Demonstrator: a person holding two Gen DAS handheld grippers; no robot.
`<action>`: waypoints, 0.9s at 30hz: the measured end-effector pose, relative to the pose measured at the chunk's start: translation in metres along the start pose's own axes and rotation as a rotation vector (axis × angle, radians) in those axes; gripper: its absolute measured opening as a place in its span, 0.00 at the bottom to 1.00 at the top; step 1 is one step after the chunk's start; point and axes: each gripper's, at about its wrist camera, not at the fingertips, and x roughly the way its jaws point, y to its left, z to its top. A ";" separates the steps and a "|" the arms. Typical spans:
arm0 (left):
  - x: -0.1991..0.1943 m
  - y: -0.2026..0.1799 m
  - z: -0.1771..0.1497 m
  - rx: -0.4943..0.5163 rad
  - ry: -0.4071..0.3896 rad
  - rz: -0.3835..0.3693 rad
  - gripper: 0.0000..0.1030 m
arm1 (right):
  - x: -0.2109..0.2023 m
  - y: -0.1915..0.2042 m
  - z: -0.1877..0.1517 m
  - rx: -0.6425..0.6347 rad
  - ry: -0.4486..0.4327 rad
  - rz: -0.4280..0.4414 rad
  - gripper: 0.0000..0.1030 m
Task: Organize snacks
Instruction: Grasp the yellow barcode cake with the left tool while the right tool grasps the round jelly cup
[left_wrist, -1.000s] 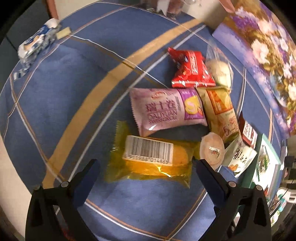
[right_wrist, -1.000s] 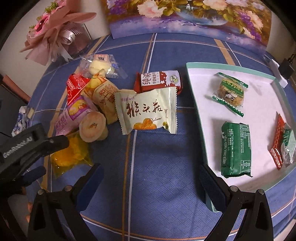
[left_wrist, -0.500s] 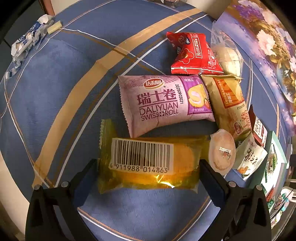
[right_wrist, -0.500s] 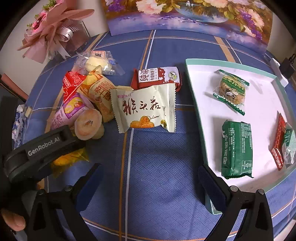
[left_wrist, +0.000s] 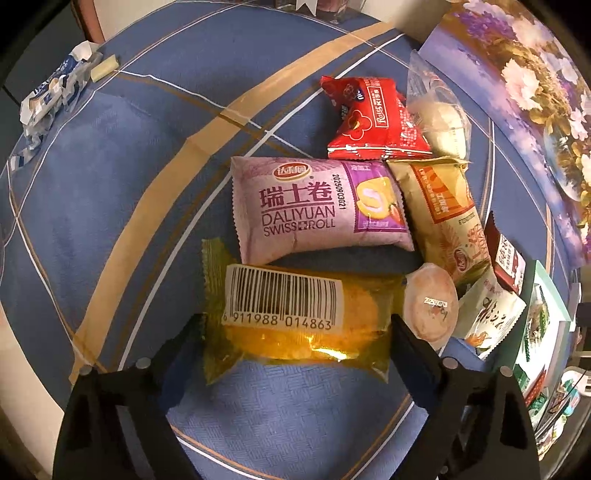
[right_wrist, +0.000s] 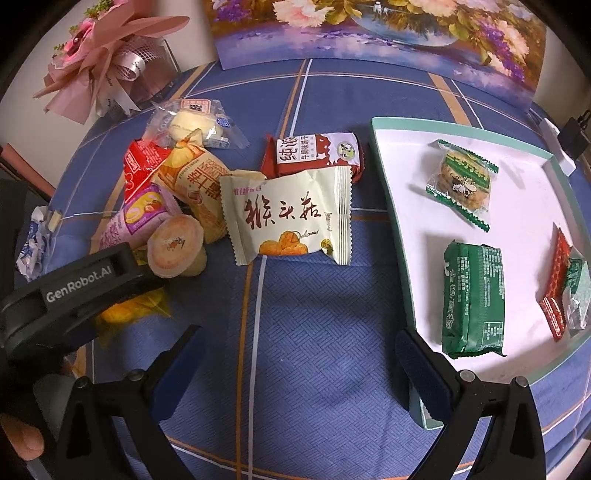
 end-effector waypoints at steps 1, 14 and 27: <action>-0.001 0.000 0.000 -0.006 0.001 -0.001 0.91 | 0.000 0.000 0.001 0.000 -0.001 0.001 1.00; -0.004 0.033 0.005 -0.106 0.024 -0.044 0.90 | -0.007 0.005 0.026 0.042 -0.055 0.113 0.96; 0.003 0.075 0.018 -0.220 0.030 -0.065 0.91 | 0.004 0.051 0.041 -0.023 -0.065 0.168 0.80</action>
